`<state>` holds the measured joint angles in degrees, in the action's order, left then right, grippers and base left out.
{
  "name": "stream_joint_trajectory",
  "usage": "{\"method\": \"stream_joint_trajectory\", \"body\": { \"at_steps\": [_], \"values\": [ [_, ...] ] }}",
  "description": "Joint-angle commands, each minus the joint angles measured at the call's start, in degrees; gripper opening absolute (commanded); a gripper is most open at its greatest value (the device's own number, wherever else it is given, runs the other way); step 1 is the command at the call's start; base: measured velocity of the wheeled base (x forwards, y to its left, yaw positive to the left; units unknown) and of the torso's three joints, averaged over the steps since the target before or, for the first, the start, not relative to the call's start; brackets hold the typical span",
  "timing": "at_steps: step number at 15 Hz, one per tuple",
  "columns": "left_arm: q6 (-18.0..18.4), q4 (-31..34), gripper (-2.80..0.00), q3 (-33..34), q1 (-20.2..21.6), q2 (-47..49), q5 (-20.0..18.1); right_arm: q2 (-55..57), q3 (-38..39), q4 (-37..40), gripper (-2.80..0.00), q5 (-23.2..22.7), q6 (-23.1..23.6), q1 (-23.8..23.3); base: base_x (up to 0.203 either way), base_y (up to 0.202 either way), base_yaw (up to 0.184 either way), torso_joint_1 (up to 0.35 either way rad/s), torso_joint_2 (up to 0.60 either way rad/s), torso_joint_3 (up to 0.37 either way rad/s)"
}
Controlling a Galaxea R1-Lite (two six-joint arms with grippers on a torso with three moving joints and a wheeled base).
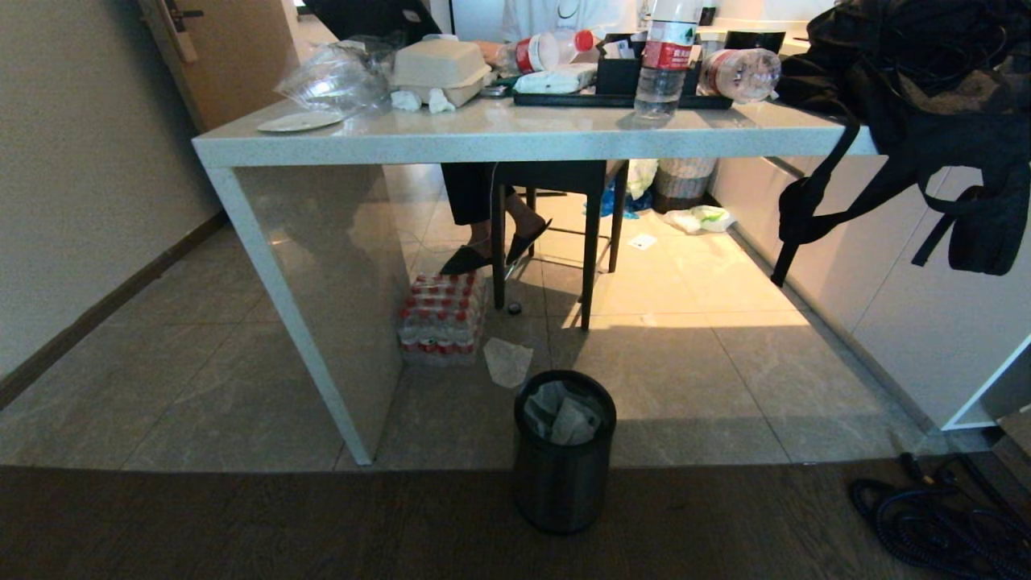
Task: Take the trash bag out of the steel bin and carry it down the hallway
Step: Place the outer trash can on the ground
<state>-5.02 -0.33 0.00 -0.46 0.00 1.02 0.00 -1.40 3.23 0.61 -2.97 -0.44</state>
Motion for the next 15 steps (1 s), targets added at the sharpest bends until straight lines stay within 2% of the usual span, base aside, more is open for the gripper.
{"method": "stream_joint_trajectory", "body": {
  "at_steps": [1, 11, 13, 15],
  "values": [
    [-0.1, -0.1, -2.8, 0.0, 0.0, 0.0, 0.0, -0.1, 0.0, 0.0, -2.8, -0.1, 0.0, 0.0, 0.0, 0.0, 0.0, 0.0, 0.0, 0.0],
    [0.5, -0.2, -2.8, 0.0, 0.0, 0.0, 0.0, -0.1, 0.0, -0.1, -2.8, -0.1, -0.1, 0.0, 0.0, 0.0, 0.0, 0.0, 0.0, 0.0],
    [0.5, -0.2, -2.8, 0.0, 0.0, 0.0, 0.0, -0.1, 0.0, -0.1, -2.8, -0.1, -0.1, 0.0, 0.073, 0.044, -0.003, 0.003, -0.01, 0.003],
    [0.5, -0.2, -2.8, 0.0, 0.0, 0.0, 0.0, -0.1, 0.0, 0.0, -2.8, -0.1, -0.1, 0.0, 0.196, 0.163, 0.0, 0.002, 0.0, -0.005]
  ]
}}
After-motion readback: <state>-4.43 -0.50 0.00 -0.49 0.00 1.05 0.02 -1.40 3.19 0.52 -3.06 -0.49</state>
